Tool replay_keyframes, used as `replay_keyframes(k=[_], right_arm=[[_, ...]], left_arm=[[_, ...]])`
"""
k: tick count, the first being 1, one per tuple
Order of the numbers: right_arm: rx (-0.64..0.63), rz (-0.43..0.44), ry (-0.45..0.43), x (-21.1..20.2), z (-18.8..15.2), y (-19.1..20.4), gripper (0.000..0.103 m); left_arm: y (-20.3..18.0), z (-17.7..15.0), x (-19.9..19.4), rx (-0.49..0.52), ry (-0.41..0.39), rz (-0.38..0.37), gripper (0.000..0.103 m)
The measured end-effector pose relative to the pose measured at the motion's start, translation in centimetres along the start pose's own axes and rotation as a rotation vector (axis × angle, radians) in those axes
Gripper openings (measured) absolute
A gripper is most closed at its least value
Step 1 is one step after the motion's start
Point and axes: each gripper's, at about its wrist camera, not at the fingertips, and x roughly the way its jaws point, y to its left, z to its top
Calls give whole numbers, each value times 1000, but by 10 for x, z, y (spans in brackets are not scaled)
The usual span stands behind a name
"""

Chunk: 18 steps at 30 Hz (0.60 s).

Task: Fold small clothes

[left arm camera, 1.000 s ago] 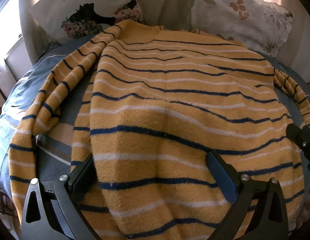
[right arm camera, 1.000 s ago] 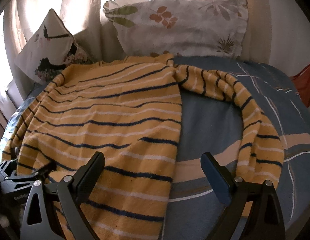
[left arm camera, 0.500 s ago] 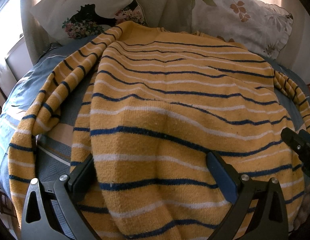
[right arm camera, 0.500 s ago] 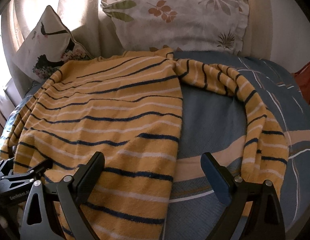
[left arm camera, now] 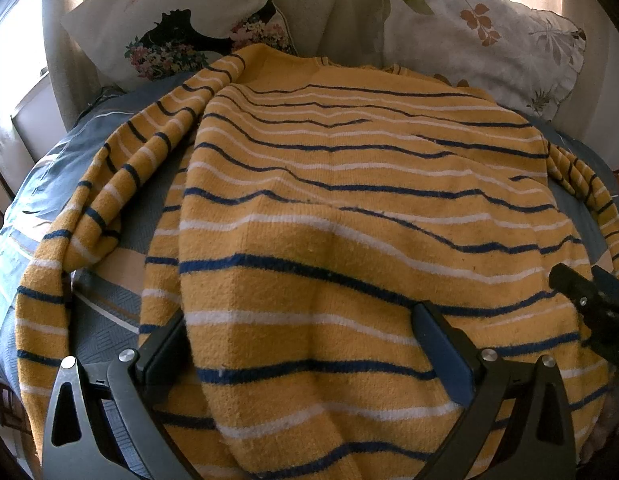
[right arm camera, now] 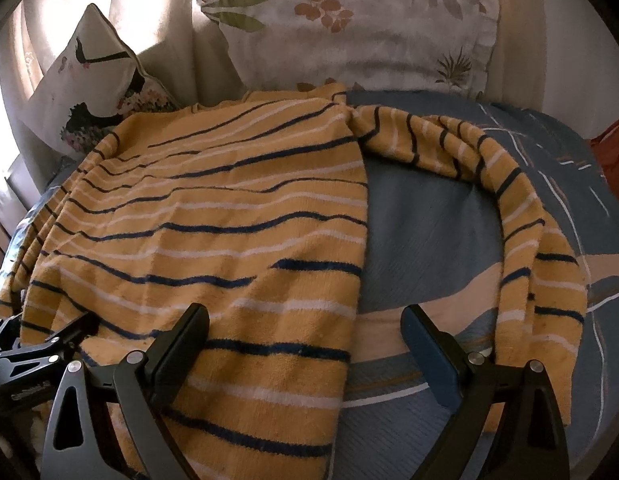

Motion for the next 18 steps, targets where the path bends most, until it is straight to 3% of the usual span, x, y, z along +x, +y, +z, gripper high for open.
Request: replay_keyframes(k=[7, 14, 18], right_arm=[[-16, -7, -2, 2, -2, 1, 99], [-27, -16, -4, 3, -2, 1, 99], [-31, -11, -6, 3, -3, 1, 100]], left_arm=[[4, 3, -7, 6, -1, -19, 103], [27, 7, -42, -8, -68, -29, 103], [54, 13, -60, -35, -108, 19, 103]])
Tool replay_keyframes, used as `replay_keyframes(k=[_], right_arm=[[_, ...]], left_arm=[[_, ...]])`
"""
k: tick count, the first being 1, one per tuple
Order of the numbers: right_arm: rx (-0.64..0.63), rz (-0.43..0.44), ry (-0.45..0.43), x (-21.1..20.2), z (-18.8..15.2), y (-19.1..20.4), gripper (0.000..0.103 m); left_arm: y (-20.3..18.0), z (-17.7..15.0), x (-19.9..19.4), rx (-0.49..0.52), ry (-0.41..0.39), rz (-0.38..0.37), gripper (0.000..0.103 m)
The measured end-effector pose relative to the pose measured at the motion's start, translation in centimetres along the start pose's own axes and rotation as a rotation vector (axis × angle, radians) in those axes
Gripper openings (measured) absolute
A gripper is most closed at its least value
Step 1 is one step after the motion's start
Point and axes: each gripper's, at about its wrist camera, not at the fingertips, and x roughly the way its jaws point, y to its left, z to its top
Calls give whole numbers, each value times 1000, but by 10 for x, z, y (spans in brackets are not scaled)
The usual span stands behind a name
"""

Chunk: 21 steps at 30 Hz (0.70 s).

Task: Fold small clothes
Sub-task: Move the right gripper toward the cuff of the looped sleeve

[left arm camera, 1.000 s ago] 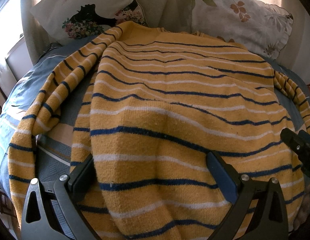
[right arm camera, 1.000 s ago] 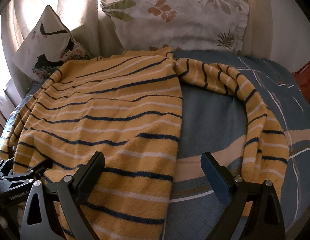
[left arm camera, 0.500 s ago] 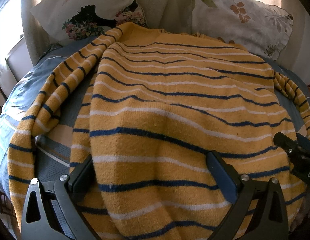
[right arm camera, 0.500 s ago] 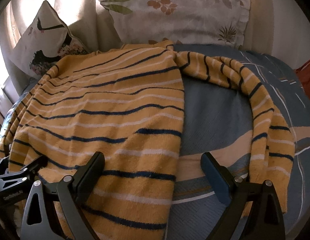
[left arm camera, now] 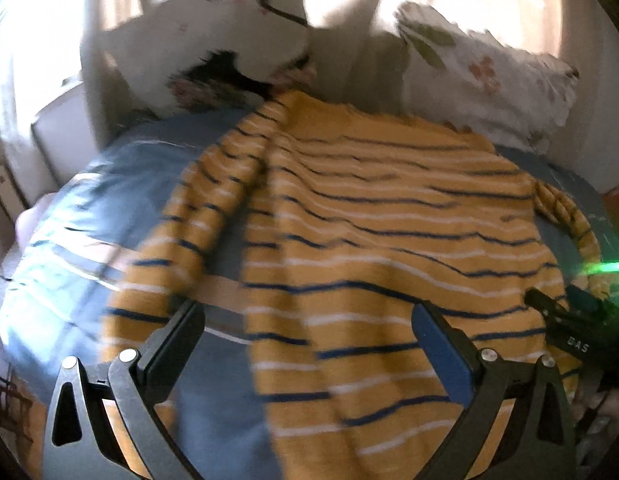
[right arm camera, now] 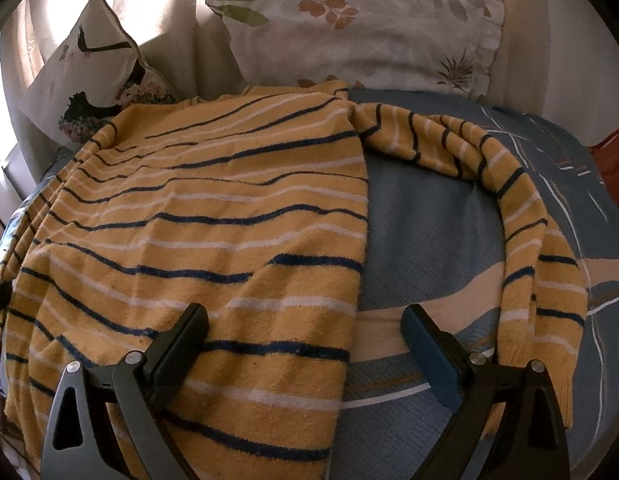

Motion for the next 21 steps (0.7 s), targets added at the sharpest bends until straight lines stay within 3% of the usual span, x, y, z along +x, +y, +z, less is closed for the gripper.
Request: replay_keyframes(k=[9, 14, 16, 17, 18, 21], right_arm=[[-13, -10, -2, 0, -1, 3, 101], [-14, -12, -2, 1, -1, 3, 101], [-17, -16, -1, 1, -2, 3, 101], [-18, -18, 0, 1, -1, 3, 101], [-19, -20, 1, 1, -1, 3, 101], [-20, -20, 2, 2, -1, 4, 101]], left_arm=[[73, 7, -3, -97, -27, 180, 103], [113, 1, 31, -122, 76, 242, 102], [124, -3, 44, -143, 145, 164, 72], [127, -5, 49, -158, 183, 113, 29], [131, -7, 51, -182, 199, 81, 24], [142, 0, 46, -199, 185, 112, 17]])
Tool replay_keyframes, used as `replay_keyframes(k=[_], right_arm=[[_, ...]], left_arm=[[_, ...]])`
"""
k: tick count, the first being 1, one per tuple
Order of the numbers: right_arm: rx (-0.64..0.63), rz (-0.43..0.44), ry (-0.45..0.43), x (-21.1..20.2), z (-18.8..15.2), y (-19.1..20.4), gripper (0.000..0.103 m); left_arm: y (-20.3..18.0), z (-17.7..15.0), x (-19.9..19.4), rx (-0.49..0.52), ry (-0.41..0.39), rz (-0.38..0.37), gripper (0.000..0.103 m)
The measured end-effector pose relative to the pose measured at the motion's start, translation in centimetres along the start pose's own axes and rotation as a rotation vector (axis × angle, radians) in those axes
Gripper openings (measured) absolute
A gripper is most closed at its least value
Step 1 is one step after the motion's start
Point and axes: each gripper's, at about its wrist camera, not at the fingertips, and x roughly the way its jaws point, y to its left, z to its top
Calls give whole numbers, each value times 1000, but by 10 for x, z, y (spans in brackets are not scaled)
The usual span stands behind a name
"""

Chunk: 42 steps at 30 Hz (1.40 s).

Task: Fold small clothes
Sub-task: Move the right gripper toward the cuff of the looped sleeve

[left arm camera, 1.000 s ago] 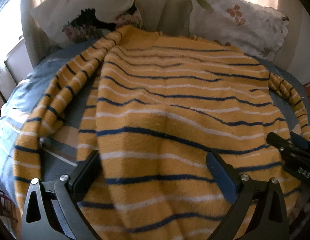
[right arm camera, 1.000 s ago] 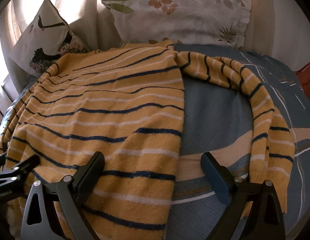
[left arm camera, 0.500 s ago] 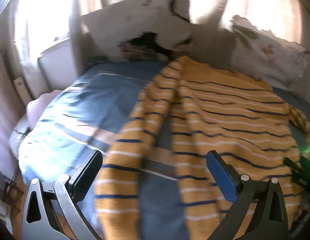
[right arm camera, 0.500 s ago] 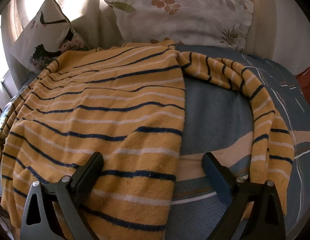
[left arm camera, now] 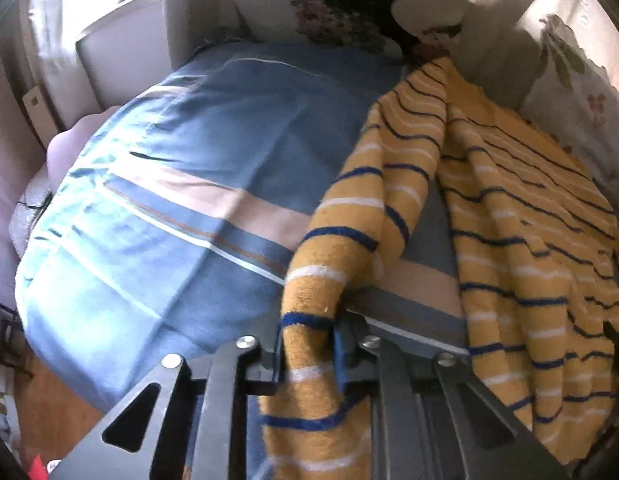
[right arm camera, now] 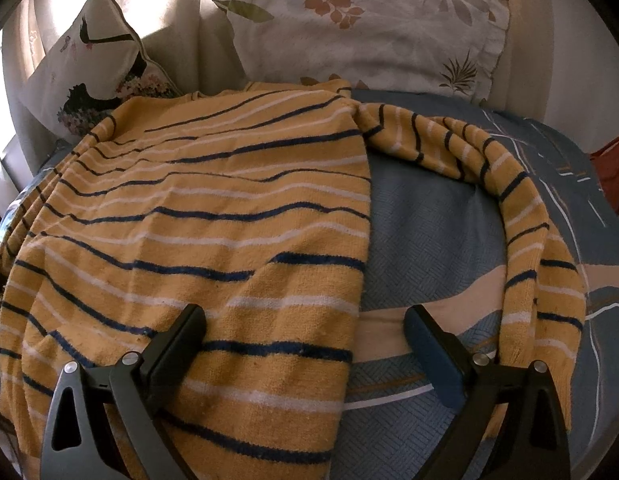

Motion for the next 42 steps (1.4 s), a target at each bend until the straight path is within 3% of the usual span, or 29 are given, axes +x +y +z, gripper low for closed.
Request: replay_keyframes(k=[4, 6, 10, 12, 18, 22, 26, 31, 32, 34, 35, 37, 40, 42], right_arm=[[-3, -4, 1, 0, 1, 0, 101], [-3, -4, 2, 0, 1, 0, 101], [-4, -4, 3, 1, 0, 0, 102], [-7, -6, 6, 1, 1, 1, 102], [-8, 0, 6, 2, 0, 1, 103], [-8, 2, 7, 3, 1, 1, 103], [-4, 16, 6, 2, 0, -2, 103], [57, 55, -36, -15, -4, -18, 103], [69, 54, -48, -18, -4, -22, 103], [88, 45, -70, -26, -3, -29, 103], [97, 41, -78, -29, -3, -33, 103], [117, 40, -92, -36, -4, -42, 103], [136, 37, -103, -43, -6, -54, 103], [151, 46, -103, -45, -8, -60, 103]], left_arm=[[45, 32, -11, -125, -92, 206, 16], [66, 44, -12, -190, -101, 248, 20], [75, 46, -19, -227, -123, 218, 30], [71, 38, -23, -220, -138, 200, 44], [54, 16, -36, -223, -152, 28, 46], [17, -14, -51, -138, -141, -143, 54], [-34, -38, -38, -15, -37, -339, 54], [-86, -54, -17, 99, 61, -402, 54], [-93, -56, -12, 108, 66, -387, 54], [-100, -56, -14, 117, 48, -365, 12], [-98, -54, -12, 78, 75, -389, 7], [-83, -50, -15, 3, 60, -411, 6], [-46, -49, -31, -90, -15, -301, 6], [-20, -53, -36, -157, -27, -307, 6]])
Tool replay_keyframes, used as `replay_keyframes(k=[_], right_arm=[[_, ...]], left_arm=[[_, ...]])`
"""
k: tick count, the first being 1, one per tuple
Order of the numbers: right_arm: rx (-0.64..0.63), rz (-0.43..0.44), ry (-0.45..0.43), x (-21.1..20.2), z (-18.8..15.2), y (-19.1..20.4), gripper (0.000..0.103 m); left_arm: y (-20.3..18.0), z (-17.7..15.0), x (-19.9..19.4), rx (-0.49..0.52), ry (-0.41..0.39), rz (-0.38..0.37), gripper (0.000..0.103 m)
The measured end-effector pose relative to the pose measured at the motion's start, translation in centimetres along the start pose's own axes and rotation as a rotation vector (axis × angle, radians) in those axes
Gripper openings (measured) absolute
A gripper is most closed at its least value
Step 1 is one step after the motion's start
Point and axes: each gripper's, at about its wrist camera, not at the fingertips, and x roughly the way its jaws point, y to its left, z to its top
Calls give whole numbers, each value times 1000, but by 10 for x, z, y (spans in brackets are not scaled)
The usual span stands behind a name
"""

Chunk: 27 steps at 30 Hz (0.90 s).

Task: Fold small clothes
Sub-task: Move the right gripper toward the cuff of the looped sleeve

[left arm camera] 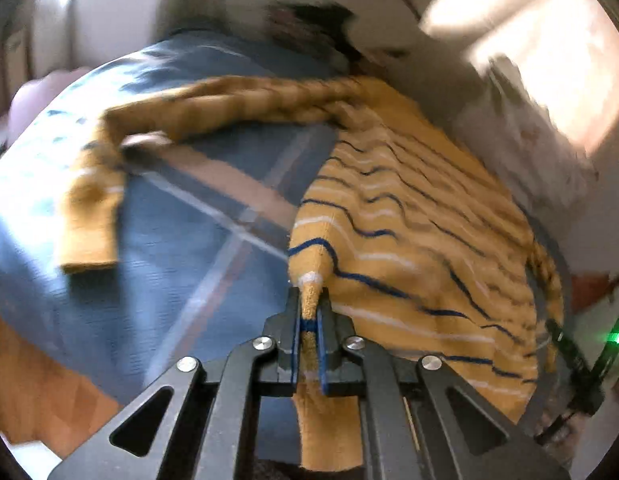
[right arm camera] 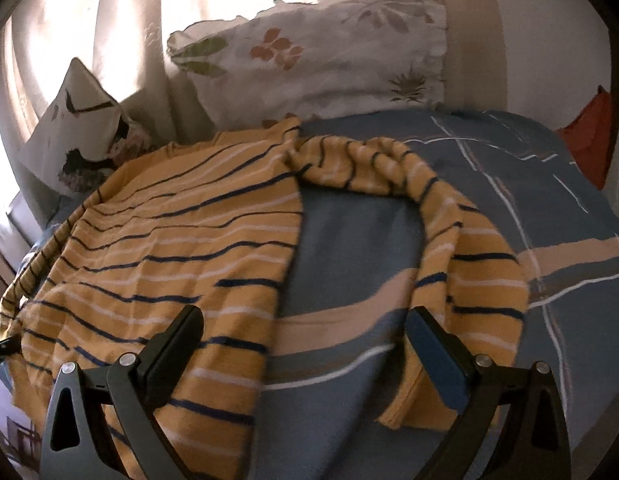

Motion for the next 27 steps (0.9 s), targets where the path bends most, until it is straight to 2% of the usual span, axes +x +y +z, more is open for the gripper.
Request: replay_keyframes(k=[3, 6, 8, 10, 11, 13, 14, 15, 18, 22, 25, 27], right_arm=[[13, 50, 15, 1, 0, -3, 103], [3, 80, 38, 4, 8, -1, 103], [-4, 85, 24, 0, 23, -3, 103], [-29, 59, 19, 0, 49, -8, 103], [-43, 48, 29, 3, 61, -10, 103], [-66, 17, 9, 15, 90, -14, 103], [-87, 0, -2, 23, 102, -13, 103], [-125, -23, -13, 35, 118, -11, 103], [-173, -37, 2, 79, 154, -8, 101], [-173, 3, 96, 149, 188, -3, 91], [-212, -64, 143, 193, 202, -1, 90], [-181, 9, 207, 217, 207, -5, 91]], left_arm=[[19, -4, -1, -52, 9, 0, 6], [14, -6, 4, -16, 32, -36, 7], [10, -4, -4, 23, 7, -59, 7], [6, 1, -21, 55, -52, -89, 7], [5, 4, -32, 67, -83, -116, 9], [2, 8, -44, 74, -126, -152, 21], [-1, 11, -49, 75, -147, -165, 33], [-6, 15, -49, 76, -158, -174, 40], [-31, 18, -36, 108, -135, -207, 41], [-63, 17, -10, 153, -67, -225, 42], [-82, 18, 10, 169, -25, -233, 42], [-93, 20, 21, 179, -7, -236, 42]])
